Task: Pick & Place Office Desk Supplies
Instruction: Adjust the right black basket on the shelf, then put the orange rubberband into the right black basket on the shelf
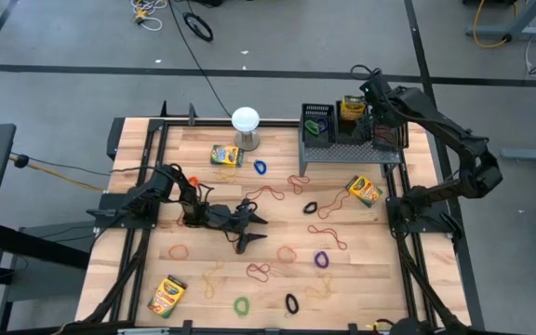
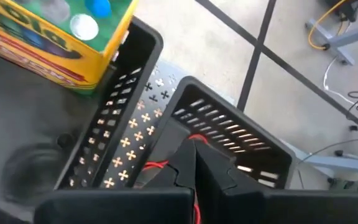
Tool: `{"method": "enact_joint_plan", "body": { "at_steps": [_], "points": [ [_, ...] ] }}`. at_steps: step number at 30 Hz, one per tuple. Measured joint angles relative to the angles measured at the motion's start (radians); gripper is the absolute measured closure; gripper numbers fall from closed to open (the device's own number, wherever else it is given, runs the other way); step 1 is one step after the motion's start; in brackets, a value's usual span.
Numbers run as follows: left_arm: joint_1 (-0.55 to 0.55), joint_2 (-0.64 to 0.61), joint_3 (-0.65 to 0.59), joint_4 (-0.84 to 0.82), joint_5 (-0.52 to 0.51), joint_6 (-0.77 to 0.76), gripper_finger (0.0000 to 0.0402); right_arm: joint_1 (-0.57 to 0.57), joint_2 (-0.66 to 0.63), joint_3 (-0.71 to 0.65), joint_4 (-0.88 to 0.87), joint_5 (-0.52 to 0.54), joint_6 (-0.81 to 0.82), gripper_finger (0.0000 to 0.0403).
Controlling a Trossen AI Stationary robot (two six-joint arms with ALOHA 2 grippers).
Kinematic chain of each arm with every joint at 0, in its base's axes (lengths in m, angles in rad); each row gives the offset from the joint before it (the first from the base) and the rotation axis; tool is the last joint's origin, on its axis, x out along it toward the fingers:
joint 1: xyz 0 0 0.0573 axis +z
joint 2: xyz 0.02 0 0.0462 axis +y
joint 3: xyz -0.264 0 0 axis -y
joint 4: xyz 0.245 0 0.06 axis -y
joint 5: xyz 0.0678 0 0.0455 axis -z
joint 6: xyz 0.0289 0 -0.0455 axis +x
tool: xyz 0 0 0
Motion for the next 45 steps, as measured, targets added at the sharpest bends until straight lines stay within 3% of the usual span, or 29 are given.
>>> {"method": "enact_joint_plan", "body": {
  "at_steps": [11, 25, 34, 39, 45],
  "points": [
    [0.0, 0.0, 0.0, 0.0, 0.0, 0.009, 0.0175, 0.0, 0.027, 0.0, -0.019, -0.101, 0.009, 0.04],
    [0.0, 0.0, 0.0, 0.0, 0.0, 0.011, 0.0175, 0.0, 0.025, 0.002, 0.009, -0.106, 0.001, 0.04],
    [0.0, 0.0, 0.006, -0.003, -0.067, 0.011, 0.0179, 0.057, -0.098, 0.089, -0.061, -0.105, -0.009, 0.04],
    [0.0, 0.0, 0.056, -0.075, -0.067, 0.011, 0.0225, 0.194, -0.242, 0.004, -0.024, -0.104, 0.034, 0.04],
    [0.0, 0.0, 0.083, -0.07, -0.058, 0.048, 0.0344, 0.448, -0.388, -0.149, 0.086, -0.066, 0.138, 0.0401]
  ]
}}
